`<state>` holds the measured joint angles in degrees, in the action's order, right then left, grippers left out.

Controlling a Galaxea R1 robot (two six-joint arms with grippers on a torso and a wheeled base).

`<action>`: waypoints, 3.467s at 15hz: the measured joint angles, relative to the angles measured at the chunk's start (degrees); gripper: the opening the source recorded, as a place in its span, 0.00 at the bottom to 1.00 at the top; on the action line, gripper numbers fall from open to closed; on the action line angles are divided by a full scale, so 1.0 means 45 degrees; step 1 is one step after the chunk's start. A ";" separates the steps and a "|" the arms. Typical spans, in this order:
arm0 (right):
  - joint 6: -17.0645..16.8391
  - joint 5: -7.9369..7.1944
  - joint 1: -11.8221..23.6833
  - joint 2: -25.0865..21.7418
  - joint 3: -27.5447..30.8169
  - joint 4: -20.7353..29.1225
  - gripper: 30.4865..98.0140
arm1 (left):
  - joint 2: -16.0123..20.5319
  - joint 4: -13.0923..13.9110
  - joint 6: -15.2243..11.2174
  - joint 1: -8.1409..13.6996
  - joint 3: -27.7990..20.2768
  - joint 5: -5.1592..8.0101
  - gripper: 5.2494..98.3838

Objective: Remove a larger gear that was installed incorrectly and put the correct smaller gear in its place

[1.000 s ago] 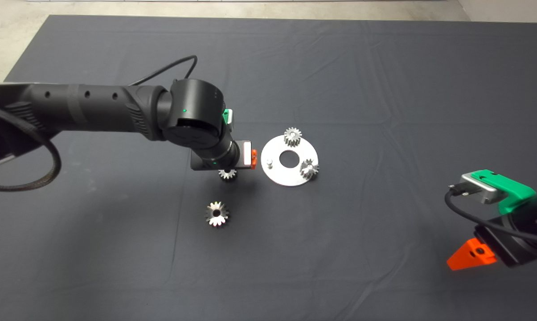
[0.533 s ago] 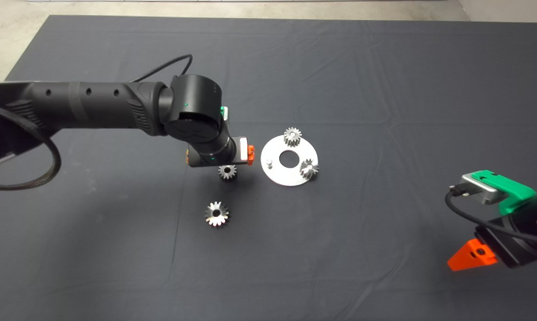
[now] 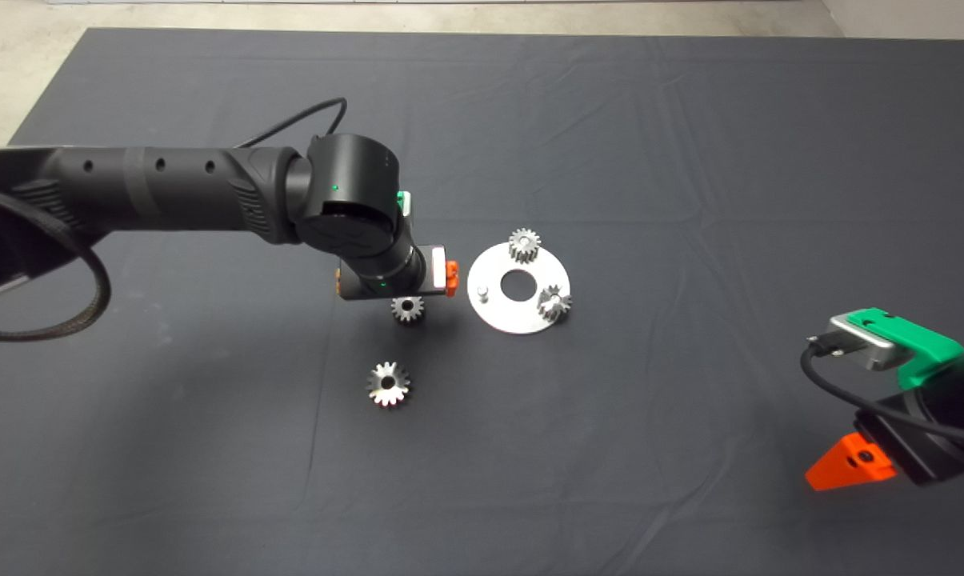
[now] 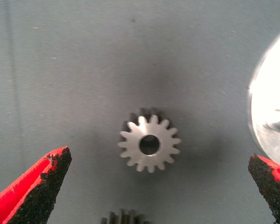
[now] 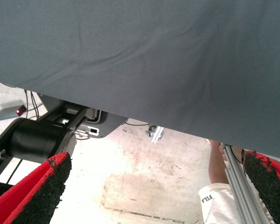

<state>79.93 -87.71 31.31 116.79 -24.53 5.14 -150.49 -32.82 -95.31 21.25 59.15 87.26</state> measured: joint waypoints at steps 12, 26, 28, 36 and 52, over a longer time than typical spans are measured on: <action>0.0000 0.0000 0.0000 0.0000 0.0000 0.0000 1.00 | -0.0002 -0.0903 0.0255 -0.0772 0.0341 -0.0012 0.99; -0.0005 0.0000 0.0005 -0.0033 0.0024 0.0000 1.00 | -0.0078 -0.1352 0.0242 -0.1129 0.0366 -0.0016 0.99; -0.0005 -0.0005 0.0005 -0.0030 0.0024 0.0000 1.00 | -0.0102 -0.1355 0.0239 -0.1189 0.0366 -0.0016 0.99; -0.0033 0.0002 0.0005 -0.0031 0.0024 0.0000 1.00 | -0.0102 -0.1636 0.0250 -0.1195 0.0447 -0.0016 0.91; -0.0033 0.0000 0.0005 -0.0106 0.0024 0.0000 1.00 | -0.0240 -0.1723 0.0350 -0.1195 0.0442 -0.0016 0.72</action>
<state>79.79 -87.71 31.33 116.31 -24.42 5.14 -151.57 -40.57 -93.73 15.87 61.14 87.19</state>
